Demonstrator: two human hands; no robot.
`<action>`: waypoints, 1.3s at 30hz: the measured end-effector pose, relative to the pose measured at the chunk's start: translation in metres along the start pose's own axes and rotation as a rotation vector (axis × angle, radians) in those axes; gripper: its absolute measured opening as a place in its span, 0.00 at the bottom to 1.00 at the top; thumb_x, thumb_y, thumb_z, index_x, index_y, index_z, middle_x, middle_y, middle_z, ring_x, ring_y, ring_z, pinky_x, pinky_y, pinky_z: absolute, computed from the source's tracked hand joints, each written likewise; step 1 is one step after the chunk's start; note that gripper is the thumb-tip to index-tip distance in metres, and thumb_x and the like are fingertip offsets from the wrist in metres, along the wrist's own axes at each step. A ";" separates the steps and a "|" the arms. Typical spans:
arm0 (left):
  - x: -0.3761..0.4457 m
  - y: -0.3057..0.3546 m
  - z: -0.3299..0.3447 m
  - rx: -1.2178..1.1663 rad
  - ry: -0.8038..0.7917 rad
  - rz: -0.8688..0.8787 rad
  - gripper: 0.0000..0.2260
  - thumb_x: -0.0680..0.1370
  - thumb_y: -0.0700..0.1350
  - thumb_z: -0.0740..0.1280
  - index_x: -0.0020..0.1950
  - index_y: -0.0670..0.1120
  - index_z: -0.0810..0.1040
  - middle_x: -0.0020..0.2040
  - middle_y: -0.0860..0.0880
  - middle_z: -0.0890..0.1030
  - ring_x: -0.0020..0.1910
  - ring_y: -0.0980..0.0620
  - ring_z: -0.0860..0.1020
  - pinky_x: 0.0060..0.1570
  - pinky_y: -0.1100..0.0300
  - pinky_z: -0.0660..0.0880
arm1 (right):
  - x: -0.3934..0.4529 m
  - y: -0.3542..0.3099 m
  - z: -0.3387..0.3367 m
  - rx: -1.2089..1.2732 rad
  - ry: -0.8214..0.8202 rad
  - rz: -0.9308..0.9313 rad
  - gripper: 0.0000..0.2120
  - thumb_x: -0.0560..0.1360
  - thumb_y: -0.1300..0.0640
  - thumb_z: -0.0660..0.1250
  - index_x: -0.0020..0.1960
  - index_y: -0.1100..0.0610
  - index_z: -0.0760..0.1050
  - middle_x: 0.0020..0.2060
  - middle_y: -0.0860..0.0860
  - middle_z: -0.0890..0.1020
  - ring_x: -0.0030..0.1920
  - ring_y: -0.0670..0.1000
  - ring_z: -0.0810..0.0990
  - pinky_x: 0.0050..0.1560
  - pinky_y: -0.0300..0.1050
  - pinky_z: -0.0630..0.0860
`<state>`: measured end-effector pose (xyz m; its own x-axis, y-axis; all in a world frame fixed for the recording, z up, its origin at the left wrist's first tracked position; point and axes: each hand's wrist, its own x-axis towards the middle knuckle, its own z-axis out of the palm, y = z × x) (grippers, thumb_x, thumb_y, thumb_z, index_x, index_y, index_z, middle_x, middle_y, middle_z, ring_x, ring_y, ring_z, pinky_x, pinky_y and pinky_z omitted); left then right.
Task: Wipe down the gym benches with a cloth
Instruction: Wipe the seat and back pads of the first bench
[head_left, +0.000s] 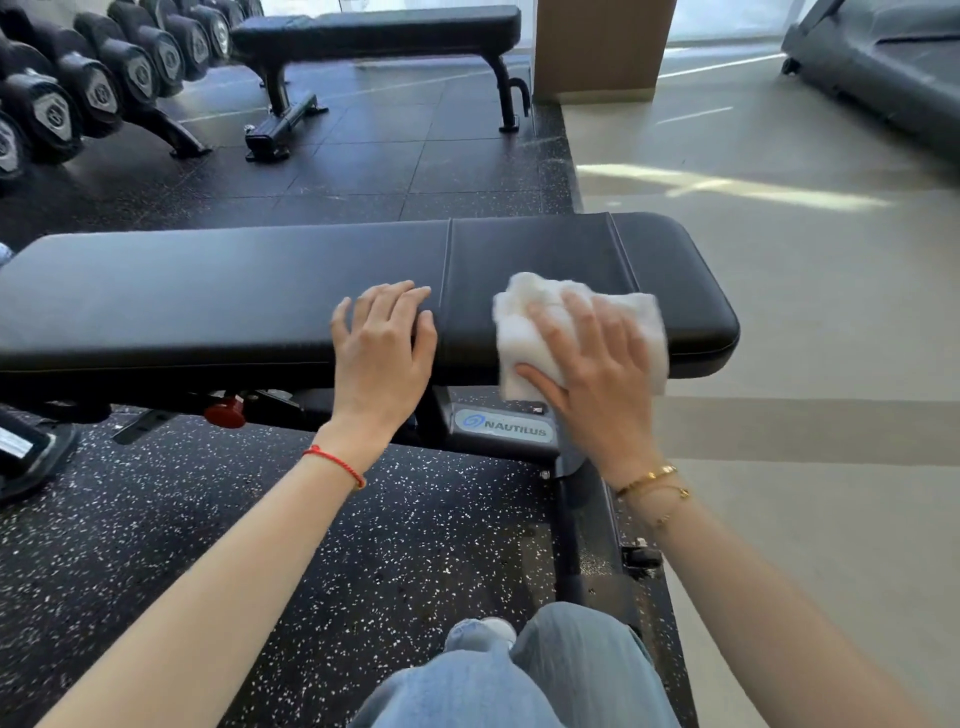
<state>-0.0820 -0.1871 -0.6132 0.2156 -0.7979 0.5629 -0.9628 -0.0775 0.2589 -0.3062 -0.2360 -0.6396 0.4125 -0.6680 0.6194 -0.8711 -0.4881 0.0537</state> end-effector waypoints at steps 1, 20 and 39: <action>0.002 0.009 0.002 -0.013 -0.008 0.025 0.19 0.82 0.51 0.54 0.65 0.47 0.78 0.66 0.49 0.79 0.68 0.48 0.73 0.71 0.42 0.63 | -0.007 0.012 -0.004 -0.006 0.000 0.079 0.29 0.82 0.34 0.49 0.77 0.49 0.63 0.72 0.57 0.69 0.71 0.61 0.68 0.73 0.57 0.60; 0.036 0.106 0.045 -0.010 -0.216 0.249 0.25 0.81 0.56 0.51 0.69 0.45 0.76 0.67 0.46 0.78 0.69 0.47 0.73 0.74 0.46 0.61 | 0.004 0.097 -0.024 0.828 0.019 0.812 0.26 0.78 0.45 0.67 0.74 0.48 0.66 0.67 0.50 0.71 0.64 0.49 0.70 0.67 0.45 0.66; 0.030 0.113 0.056 0.057 -0.166 0.260 0.21 0.80 0.50 0.53 0.67 0.42 0.74 0.64 0.42 0.77 0.65 0.40 0.74 0.67 0.41 0.68 | 0.097 0.167 0.015 0.931 -0.468 0.635 0.30 0.80 0.48 0.65 0.77 0.51 0.58 0.62 0.53 0.72 0.67 0.55 0.70 0.58 0.38 0.62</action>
<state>-0.1931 -0.2532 -0.6111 -0.0639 -0.8817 0.4675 -0.9908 0.1121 0.0760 -0.4081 -0.3905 -0.5824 0.2066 -0.9782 -0.0207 -0.5082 -0.0892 -0.8566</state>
